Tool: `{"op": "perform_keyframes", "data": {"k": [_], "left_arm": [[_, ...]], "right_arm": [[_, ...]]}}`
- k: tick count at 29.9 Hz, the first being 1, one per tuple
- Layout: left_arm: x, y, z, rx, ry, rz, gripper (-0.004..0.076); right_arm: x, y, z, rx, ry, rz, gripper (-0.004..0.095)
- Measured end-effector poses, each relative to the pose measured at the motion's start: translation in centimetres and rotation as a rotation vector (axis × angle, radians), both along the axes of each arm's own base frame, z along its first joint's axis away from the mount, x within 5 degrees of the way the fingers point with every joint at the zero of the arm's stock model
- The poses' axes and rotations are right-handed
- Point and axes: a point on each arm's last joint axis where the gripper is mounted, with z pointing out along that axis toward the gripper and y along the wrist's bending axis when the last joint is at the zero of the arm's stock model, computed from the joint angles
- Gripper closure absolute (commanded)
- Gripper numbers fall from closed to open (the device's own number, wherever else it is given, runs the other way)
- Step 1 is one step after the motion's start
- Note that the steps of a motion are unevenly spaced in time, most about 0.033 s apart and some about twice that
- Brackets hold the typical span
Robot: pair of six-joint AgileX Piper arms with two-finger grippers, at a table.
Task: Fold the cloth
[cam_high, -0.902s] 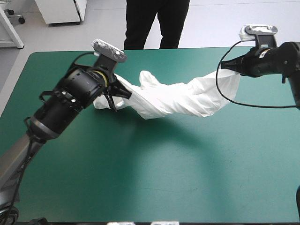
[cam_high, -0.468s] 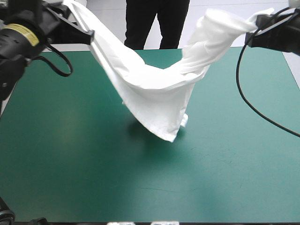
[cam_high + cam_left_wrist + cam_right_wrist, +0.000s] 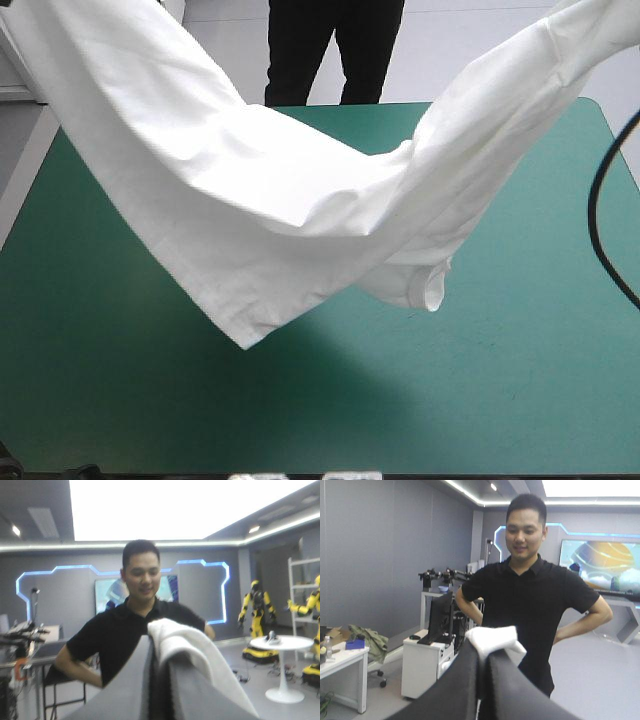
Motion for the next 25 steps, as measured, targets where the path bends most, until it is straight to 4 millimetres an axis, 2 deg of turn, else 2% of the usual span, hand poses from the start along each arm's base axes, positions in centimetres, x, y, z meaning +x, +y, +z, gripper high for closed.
{"op": "perform_keyframes", "data": {"k": [3,6,15,19,22,25], "left_arm": [[-1.0,0.3,0.6,-0.018,-0.055,-0.039,0.0733],[-1.4,0.6,0.4,-0.009,-0.033,-0.046,0.0733],[0.3,0.4,-3.5,0.186,0.350,0.039,0.0733],[1.7,0.0,-5.9,0.294,0.470,0.119,0.0733],[4.0,-0.9,-9.0,0.384,0.590,0.222,0.0732],[7.2,-2.5,-13.4,0.485,0.723,0.339,0.0727]], "right_arm": [[-1.0,-0.1,0.5,0.007,-0.044,-0.001,0.0925],[-1.3,-0.1,0.5,0.004,-0.047,-0.002,0.0924],[0.3,-0.2,-1.8,-0.030,0.178,-0.031,0.0925],[2.1,-0.4,-4.4,-0.033,0.339,-0.066,0.0925],[4.7,-0.3,-7.5,-0.040,0.486,-0.075,0.0925],[8.4,-0.2,-11.7,-0.045,0.650,-0.081,0.0925]]}}
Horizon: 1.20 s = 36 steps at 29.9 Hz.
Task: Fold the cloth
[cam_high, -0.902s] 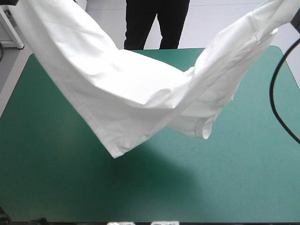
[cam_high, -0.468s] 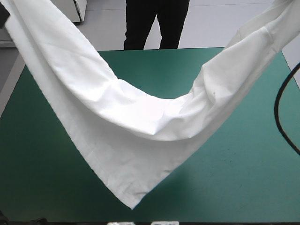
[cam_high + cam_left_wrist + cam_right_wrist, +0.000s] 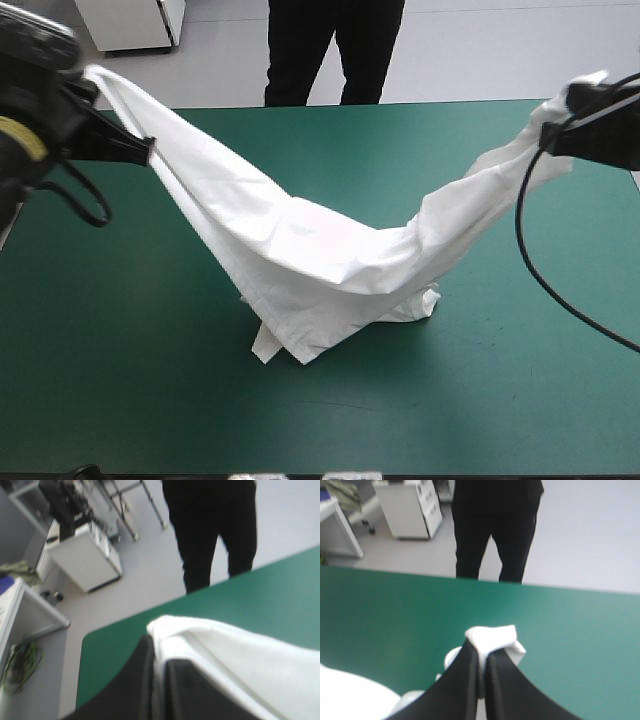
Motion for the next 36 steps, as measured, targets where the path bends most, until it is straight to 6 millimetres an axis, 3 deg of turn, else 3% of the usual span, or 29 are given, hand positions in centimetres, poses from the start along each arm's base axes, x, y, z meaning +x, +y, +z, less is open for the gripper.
{"op": "perform_keyframes", "data": {"k": [4,7,15,19,27,36], "left_arm": [[4.9,-2.4,-7.9,0.098,0.227,0.069,0.0727],[7.8,-1.9,-12.0,0.027,0.346,0.091,0.0728],[15.3,1.1,-18.4,-0.168,0.511,0.129,0.0728],[18.1,1.8,-21.6,-0.205,0.582,0.158,0.0728],[21.6,1.5,-27.6,-0.238,0.696,0.179,0.0729],[23.3,1.2,-31.9,-0.216,0.787,0.196,0.0731]], "right_arm": [[5.3,0.2,-6.8,-0.006,0.215,-0.018,0.0925],[8.1,0.3,-10.8,-0.022,0.310,-0.030,0.0925],[15.0,0.5,-16.4,-0.030,0.367,-0.058,0.0925],[18.5,0.6,-19.8,-0.032,0.414,-0.071,0.0925],[23.2,0.8,-26.5,-0.035,0.531,-0.092,0.0925],[24.9,0.5,-30.8,-0.019,0.640,-0.119,0.0914]]}}
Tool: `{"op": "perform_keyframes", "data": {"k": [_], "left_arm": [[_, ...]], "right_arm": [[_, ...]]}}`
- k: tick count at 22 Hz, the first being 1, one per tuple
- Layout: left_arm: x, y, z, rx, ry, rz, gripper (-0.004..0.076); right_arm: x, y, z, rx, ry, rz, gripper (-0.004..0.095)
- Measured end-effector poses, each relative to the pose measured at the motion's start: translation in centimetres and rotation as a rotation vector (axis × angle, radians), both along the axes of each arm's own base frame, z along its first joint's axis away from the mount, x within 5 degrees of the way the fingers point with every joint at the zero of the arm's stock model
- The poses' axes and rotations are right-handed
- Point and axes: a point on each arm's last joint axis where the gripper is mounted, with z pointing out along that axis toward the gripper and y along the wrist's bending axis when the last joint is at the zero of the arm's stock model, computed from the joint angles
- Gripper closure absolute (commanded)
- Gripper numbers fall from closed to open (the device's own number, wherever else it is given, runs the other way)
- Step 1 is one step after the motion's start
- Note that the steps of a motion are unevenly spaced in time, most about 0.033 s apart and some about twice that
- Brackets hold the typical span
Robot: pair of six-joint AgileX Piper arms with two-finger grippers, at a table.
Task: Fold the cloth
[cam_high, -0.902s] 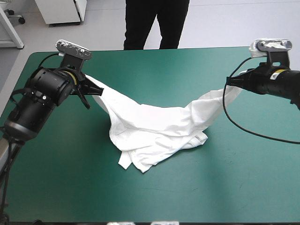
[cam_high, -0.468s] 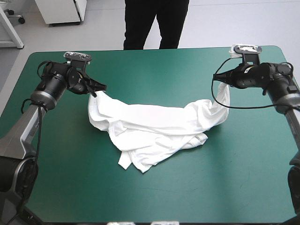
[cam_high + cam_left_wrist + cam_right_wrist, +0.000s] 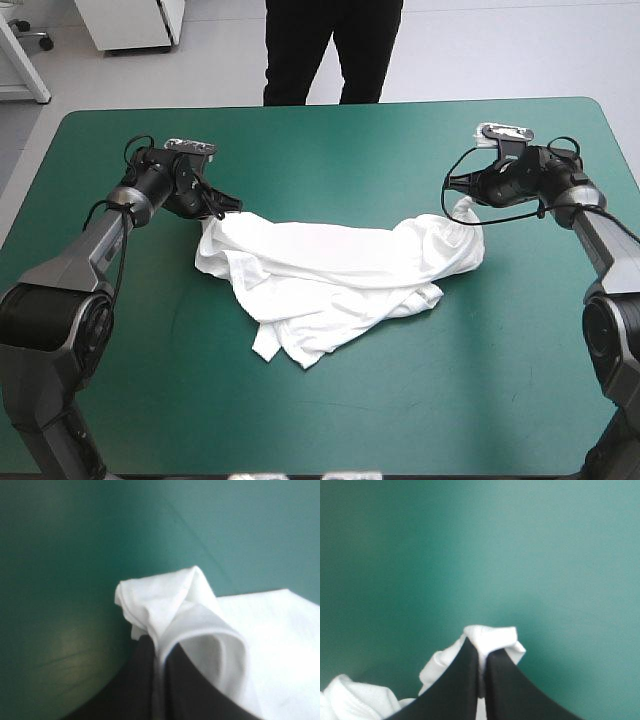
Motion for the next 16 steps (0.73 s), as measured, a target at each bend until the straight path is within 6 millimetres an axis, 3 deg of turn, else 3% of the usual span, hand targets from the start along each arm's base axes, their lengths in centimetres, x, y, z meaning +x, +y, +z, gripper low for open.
{"op": "perform_keyframes", "data": {"k": [2,4,5,6,7,8,9,11,12,16], "left_arm": [[0.2,0.0,-0.5,0.012,0.010,-0.003,0.0731],[0.2,0.3,-0.5,0.043,0.012,-0.010,0.0720],[0.2,0.4,-0.3,0.061,0.015,-0.013,0.0672],[0.2,0.6,0.4,0.092,0.016,-0.016,0.0622],[0.2,0.7,0.9,0.101,0.010,-0.016,0.0493],[0.0,0.8,2.7,0.100,-0.022,-0.011,0.0409],[-0.1,0.8,3.6,0.097,-0.045,-0.010,0.0242],[-0.9,1.0,7.1,0.085,-0.129,-0.007,0.0113],[-2.0,1.2,9.7,0.084,-0.184,-0.004,0.0108],[-6.4,2.6,15.5,0.127,-0.282,0.020,0.0124]], "right_arm": [[0.0,-0.2,-0.5,0.000,0.024,-0.003,0.0847],[0.0,-0.3,-0.6,0.000,0.037,-0.004,0.0699],[-0.1,-0.4,-0.6,0.002,0.042,-0.005,0.0528],[-0.1,-0.5,-0.4,0.012,0.051,-0.008,0.0438],[-0.1,-0.5,-0.2,0.014,0.059,-0.007,0.0304],[-0.2,-0.5,0.7,0.018,0.070,0.002,0.0272],[-0.3,-0.4,1.4,0.019,0.078,0.009,0.0281],[-1.0,-0.3,4.0,0.023,0.077,0.028,0.0328],[-1.8,-0.3,6.0,0.024,0.054,0.036,0.0346],[-5.9,-0.4,11.8,0.026,-0.039,0.051,0.0415]]}}
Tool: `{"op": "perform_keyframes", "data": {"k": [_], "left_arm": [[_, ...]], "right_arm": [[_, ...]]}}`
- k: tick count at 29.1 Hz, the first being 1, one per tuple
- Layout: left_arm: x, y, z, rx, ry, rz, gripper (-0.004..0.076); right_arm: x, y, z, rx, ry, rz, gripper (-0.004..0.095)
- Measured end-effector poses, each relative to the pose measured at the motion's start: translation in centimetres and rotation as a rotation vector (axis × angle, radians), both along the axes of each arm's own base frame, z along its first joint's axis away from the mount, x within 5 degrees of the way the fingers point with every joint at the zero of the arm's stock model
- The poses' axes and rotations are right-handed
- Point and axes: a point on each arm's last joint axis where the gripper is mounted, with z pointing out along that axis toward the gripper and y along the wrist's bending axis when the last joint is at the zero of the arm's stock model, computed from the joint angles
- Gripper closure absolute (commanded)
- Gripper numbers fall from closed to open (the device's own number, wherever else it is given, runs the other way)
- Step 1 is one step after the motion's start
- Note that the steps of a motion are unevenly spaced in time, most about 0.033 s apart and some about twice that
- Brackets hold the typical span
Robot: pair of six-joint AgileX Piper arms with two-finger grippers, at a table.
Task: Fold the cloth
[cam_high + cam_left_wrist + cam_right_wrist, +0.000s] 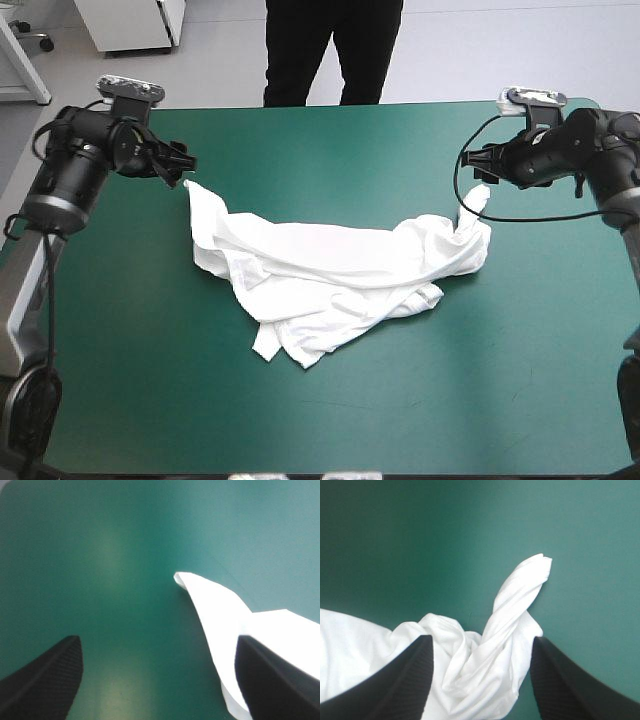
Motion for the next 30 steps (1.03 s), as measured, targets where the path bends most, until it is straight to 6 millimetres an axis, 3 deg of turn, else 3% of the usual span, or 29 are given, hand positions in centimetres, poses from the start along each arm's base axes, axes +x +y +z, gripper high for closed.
{"op": "perform_keyframes", "data": {"k": [5,9,13,18,23,30], "left_arm": [[-5.0,0.7,4.9,-0.055,-0.111,0.008,0.0198],[-5.5,0.8,4.9,-0.090,-0.079,0.041,0.0218],[-3.3,1.5,2.5,-0.141,0.020,0.099,0.0219],[0.6,2.5,-2.2,-0.180,0.157,0.152,0.0227],[3.7,2.2,-6.6,-0.187,0.251,0.150,0.0232],[6.6,1.9,-11.8,-0.181,0.345,0.154,0.0232]], "right_arm": [[-5.4,-0.2,5.5,-0.001,-0.123,0.012,0.0418],[-7.7,-0.2,7.5,0.000,-0.179,0.015,0.0419],[-8.6,-0.3,8.0,-0.004,-0.184,0.018,0.0418],[-8.6,-0.3,7.8,-0.011,-0.173,0.018,0.0418],[-8.6,-0.3,7.8,-0.013,-0.173,0.018,0.0420],[-8.6,-0.3,7.8,-0.013,-0.173,0.018,0.0421]]}}
